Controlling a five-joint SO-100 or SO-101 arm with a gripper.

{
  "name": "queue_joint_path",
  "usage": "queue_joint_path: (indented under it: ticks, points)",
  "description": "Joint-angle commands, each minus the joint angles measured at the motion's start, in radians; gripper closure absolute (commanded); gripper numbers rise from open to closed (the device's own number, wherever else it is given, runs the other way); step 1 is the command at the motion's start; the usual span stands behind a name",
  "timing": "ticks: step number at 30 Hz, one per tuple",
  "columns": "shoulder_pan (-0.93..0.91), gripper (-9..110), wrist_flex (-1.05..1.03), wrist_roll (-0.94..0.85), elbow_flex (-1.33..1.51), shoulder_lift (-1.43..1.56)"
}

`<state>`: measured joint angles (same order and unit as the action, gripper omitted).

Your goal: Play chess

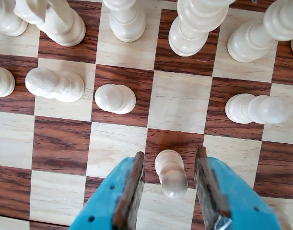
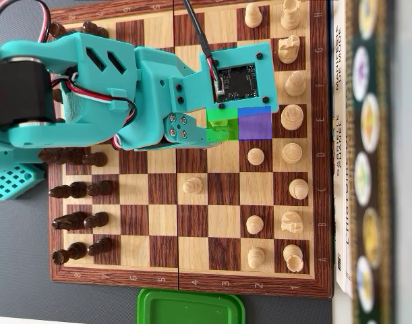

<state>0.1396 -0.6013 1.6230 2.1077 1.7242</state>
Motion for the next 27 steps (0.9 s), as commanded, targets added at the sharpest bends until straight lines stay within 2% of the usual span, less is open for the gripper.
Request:
queue_joint_path:
  ticks: [1,13,27]
  points:
    - [-0.020,86,0.006,-0.003,-0.060,0.046]
    - [-0.048,86,0.002,-0.005,-0.026,0.235]
    - [-0.084,86,0.002,0.002,0.282,0.696]
